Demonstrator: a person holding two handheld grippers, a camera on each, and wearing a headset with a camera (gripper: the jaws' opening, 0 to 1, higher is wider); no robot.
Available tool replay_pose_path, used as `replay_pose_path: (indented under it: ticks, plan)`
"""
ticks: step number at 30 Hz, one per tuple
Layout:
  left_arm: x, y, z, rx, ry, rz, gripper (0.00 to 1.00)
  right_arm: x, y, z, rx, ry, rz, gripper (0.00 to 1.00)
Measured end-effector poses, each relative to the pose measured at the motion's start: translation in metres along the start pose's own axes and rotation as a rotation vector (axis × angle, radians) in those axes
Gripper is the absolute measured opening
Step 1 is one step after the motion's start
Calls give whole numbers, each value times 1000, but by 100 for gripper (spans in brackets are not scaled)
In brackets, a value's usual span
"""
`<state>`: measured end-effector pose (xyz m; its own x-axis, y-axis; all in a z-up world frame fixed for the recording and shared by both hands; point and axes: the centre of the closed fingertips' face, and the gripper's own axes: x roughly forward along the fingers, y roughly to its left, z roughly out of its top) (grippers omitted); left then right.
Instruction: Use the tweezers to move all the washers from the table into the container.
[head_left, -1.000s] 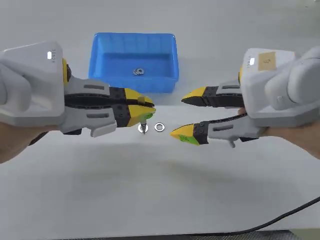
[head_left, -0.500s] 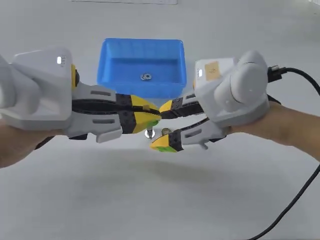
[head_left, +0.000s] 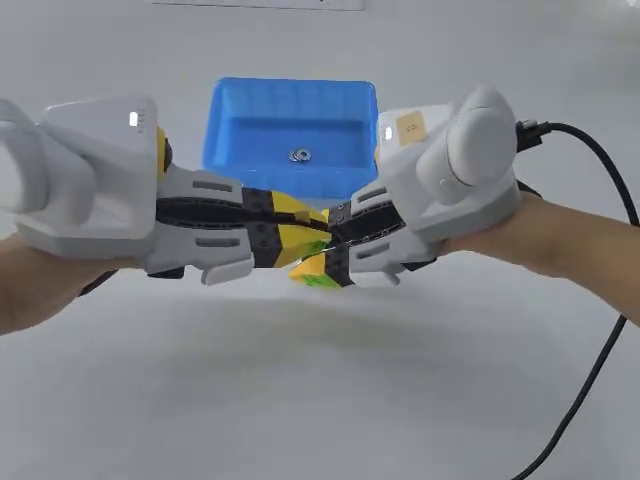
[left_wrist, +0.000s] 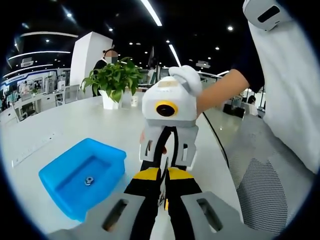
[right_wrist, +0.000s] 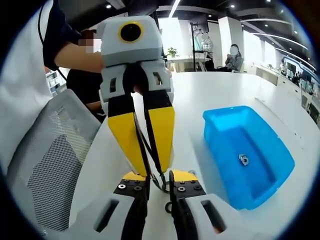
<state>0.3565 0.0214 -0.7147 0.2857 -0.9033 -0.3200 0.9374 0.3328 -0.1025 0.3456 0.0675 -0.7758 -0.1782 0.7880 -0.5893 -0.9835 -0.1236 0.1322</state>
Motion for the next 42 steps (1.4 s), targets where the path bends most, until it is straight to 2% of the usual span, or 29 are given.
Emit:
replay_pose_path:
  ticks: [8, 13, 18, 24, 29, 32, 37, 42]
  plan:
    - [3, 0, 1, 4, 2, 3, 7, 0, 2, 1, -33, 1, -5, 11]
    - [4, 3, 1, -3, 1, 15, 7, 0, 1, 0, -85, 8, -17, 10]
    - [4, 5, 1, -3, 18, 26, 8, 0, -1, 1, -68, 0, -18, 10]
    - [3, 7, 0, -35, 25, 35, 9, 0, -1, 2, -69, -6, -20, 10]
    - [1, 10, 6, -63, 3, 41, 13, 1, -1, 2, -71, -6, -14, 10]
    - [0, 11, 6, -59, 20, 47, 16, 2, -2, 3, -73, -8, -18, 10]
    - [-9, 10, 12, -73, -1, 48, 18, 1, -4, 6, -70, -18, -28, 10]
    - [-18, 11, 8, -77, 17, 73, 22, -1, -7, 9, -57, -31, -40, 9]
